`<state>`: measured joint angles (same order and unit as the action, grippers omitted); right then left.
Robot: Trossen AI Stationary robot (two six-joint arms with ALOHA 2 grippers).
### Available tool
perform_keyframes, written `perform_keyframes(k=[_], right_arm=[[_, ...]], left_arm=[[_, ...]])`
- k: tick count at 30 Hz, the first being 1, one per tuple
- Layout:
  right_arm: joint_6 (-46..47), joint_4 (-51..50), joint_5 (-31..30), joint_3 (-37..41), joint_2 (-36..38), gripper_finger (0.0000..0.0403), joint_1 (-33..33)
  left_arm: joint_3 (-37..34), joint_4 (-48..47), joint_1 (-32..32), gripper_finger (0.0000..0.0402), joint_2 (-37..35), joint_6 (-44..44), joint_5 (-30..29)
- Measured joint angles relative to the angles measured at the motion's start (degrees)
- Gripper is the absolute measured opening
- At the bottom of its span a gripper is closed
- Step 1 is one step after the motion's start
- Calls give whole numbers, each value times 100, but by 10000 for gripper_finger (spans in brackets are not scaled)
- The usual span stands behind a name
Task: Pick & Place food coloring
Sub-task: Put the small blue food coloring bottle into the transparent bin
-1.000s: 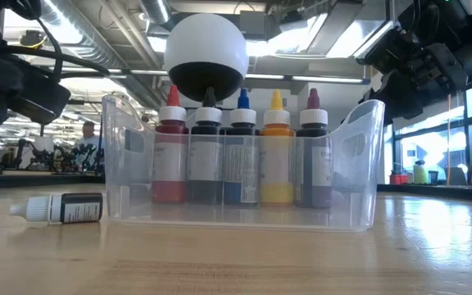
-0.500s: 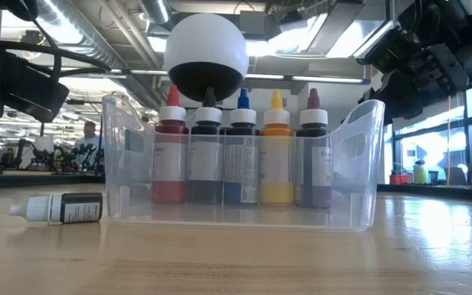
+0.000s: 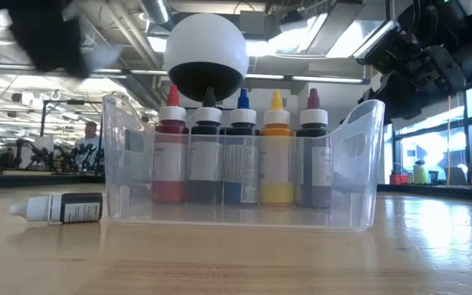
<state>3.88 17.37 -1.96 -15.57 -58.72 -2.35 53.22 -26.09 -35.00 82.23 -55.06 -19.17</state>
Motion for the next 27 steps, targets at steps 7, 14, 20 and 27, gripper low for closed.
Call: perform_keyframes(k=[7,14,20,27], right_arm=[[89,0,2,0,0,115,19],[163,-4,2,0,0,115,19],[163,-7,2,0,-1,115,19],[190,-9,7,0,-2,115,19]], left_arm=[[312,1688,294,70,349,2217,-297],[434,1727,606,77,1168,2881,-233],[436,1697,712,78,1682,2884,3],[450,1781,747,91,1927,2884,-20]])
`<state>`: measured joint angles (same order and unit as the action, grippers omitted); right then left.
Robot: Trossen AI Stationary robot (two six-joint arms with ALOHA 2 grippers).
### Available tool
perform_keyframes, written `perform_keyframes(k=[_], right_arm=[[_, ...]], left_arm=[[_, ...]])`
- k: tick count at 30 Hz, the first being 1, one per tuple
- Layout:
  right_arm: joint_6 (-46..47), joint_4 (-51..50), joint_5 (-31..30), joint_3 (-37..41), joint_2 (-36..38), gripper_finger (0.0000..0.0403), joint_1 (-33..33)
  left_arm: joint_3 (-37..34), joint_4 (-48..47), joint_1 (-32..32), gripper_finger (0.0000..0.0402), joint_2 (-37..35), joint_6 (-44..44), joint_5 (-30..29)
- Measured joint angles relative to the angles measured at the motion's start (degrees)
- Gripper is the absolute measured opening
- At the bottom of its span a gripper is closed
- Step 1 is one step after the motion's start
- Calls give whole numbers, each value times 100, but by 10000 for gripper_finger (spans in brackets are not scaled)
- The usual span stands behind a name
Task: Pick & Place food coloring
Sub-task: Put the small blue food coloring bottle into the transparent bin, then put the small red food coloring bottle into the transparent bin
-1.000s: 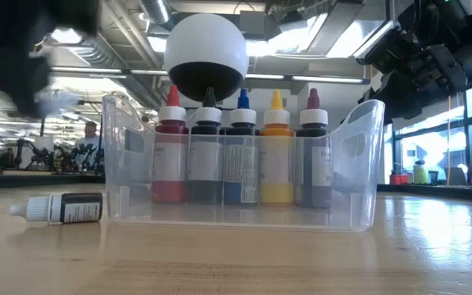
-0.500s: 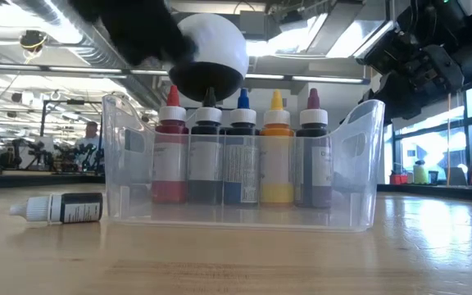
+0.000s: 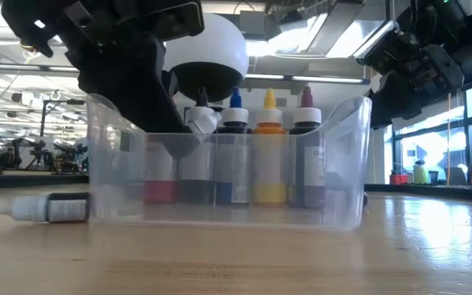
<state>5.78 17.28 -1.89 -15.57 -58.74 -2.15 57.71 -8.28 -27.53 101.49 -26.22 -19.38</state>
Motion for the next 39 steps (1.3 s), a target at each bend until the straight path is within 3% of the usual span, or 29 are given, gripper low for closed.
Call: perform_keyframes(k=[9,16,21,28,32,39], right_arm=[[296,-99,434,0,-2,119,-7],[187,-118,463,-137,-2,160,-7],[-986,-1215,915,-634,-2,171,-50],[-1731,-2320,747,-1134,-16,172,-334],[-1825,-2306,425,-1139,-293,172,-439],[-1638,-2105,7,-1141,-947,172,-484]], left_arm=[[-2,86,-7,99,-2,-74,63],[-9,84,-4,111,-65,28,111],[71,169,-34,112,-574,345,107],[48,563,-252,107,-1455,1505,-17],[-571,1597,-314,108,-1933,1996,241],[-2437,4144,-316,109,-2807,2100,410]])
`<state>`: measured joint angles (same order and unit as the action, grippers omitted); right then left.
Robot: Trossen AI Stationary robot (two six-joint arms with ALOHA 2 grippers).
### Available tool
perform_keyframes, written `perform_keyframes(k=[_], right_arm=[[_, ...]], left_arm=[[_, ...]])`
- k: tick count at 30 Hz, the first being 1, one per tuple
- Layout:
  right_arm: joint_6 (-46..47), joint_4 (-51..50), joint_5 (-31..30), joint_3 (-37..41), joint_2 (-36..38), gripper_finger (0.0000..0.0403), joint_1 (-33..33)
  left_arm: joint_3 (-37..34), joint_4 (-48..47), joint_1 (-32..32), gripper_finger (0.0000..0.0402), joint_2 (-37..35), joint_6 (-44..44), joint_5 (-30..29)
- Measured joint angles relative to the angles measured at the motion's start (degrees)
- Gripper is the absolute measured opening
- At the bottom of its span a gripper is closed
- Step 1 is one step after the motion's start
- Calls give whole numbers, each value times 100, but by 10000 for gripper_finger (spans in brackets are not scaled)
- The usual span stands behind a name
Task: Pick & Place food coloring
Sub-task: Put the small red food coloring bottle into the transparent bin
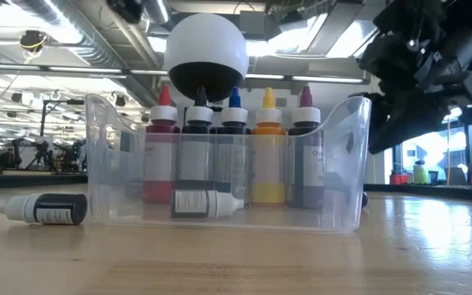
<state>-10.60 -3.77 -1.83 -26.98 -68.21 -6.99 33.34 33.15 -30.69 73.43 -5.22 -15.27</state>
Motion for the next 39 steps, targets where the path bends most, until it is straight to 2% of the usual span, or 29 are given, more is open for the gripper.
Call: perform_keyframes(k=[4,9,21,27,33,39], right_arm=[[269,-84,33,2,-145,172,-2],[143,-51,35,2,-164,172,-2],[120,254,35,2,-393,172,-2],[135,256,35,2,-397,172,-2],[137,345,35,2,-397,172,1],[165,348,35,2,-397,172,1]], left_arm=[[-560,878,-145,107,-138,-153,455],[-660,850,-333,110,-138,-156,1031],[-659,881,-446,113,-138,288,942],[-653,624,-446,152,-138,281,753],[-653,522,-446,193,-138,-337,1419],[-653,522,-460,200,-138,-830,1811]])
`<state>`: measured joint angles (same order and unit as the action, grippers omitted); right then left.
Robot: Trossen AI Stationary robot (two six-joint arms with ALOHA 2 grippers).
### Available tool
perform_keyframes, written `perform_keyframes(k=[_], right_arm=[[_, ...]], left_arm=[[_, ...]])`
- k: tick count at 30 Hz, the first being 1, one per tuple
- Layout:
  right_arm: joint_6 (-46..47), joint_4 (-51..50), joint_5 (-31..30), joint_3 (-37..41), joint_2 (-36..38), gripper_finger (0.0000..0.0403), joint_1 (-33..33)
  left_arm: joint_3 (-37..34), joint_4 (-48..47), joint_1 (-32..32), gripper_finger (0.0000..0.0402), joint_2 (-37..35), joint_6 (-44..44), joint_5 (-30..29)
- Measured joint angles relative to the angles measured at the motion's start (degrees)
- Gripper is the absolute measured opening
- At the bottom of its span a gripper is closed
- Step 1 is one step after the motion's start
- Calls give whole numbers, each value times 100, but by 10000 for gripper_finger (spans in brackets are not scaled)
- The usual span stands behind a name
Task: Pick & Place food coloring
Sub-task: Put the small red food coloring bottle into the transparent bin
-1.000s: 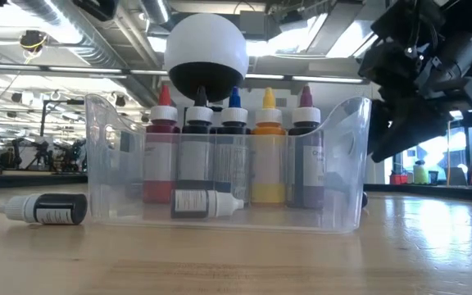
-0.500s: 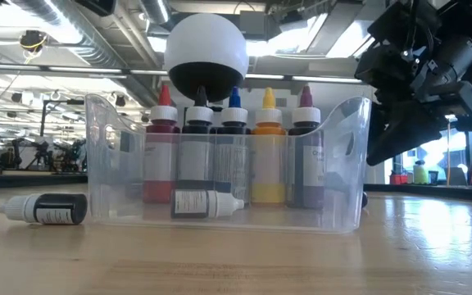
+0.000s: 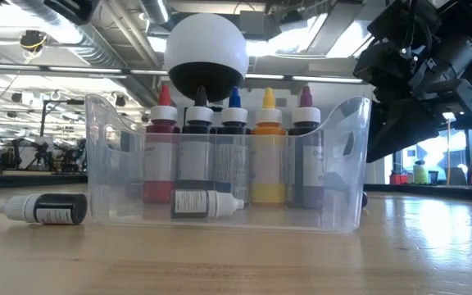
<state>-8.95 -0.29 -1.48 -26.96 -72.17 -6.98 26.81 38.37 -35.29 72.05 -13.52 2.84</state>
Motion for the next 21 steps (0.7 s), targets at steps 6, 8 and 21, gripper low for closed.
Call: perform_keyframes(k=[6,8,21], right_arm=[[7,0,0,0,-1,172,0],[11,1,0,0,-1,172,0],[14,-3,0,0,-1,172,0]], left_arm=[[4,-541,-36,195,2,-460,-479],[2,-663,-35,196,4,-540,-490],[369,-1899,-637,191,25,-726,-2316]])
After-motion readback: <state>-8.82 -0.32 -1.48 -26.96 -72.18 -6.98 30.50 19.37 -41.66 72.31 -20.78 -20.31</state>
